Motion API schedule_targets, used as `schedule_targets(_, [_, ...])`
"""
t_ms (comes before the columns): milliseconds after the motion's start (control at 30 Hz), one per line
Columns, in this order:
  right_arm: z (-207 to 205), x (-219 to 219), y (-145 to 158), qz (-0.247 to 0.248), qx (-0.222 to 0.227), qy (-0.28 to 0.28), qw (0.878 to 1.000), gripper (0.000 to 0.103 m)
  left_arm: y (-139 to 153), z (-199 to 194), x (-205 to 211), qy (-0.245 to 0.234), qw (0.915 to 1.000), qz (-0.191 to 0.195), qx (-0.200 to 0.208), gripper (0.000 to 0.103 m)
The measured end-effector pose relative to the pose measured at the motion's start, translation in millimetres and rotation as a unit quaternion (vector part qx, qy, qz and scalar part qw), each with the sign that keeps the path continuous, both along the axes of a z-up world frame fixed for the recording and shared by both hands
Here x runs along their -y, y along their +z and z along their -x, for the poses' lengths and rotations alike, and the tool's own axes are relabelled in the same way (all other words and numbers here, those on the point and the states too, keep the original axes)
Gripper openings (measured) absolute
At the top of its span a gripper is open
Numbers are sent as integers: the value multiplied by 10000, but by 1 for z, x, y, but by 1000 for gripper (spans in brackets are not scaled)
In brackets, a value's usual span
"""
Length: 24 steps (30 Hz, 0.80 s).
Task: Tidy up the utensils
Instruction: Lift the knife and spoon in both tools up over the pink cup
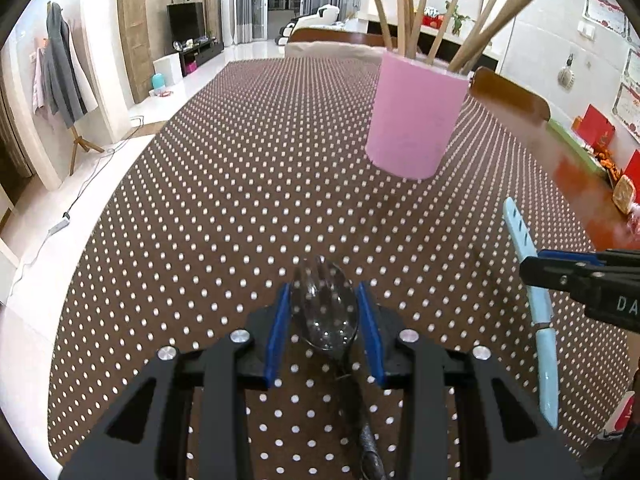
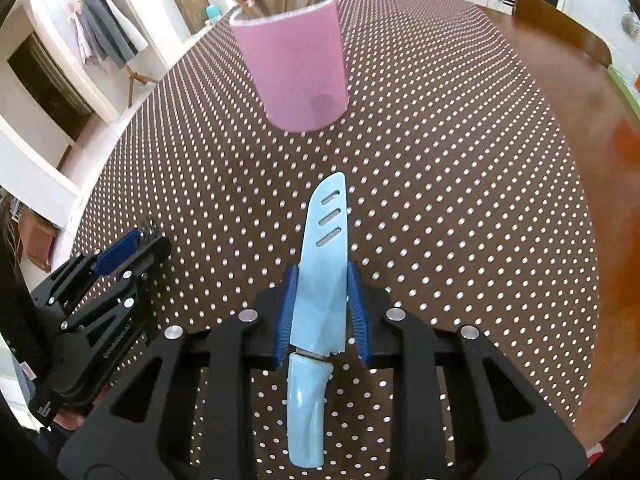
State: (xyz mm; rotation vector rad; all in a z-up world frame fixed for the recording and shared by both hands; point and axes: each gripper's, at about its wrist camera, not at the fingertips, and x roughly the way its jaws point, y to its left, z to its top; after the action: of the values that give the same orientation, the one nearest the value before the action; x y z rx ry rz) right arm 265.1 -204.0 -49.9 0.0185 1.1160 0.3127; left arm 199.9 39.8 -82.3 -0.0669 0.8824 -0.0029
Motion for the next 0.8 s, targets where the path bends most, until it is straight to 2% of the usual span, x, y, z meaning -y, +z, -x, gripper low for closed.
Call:
schedule_targets(333, [-1, 31, 52, -200, 424, -126, 9988, 25, 39, -6, 12, -72, 9986, 51, 515, 33])
schedule_targets(800, [2, 23, 106, -483, 1011, -330, 9932, 25, 94, -22, 20, -128, 9923, 70, 1227, 33])
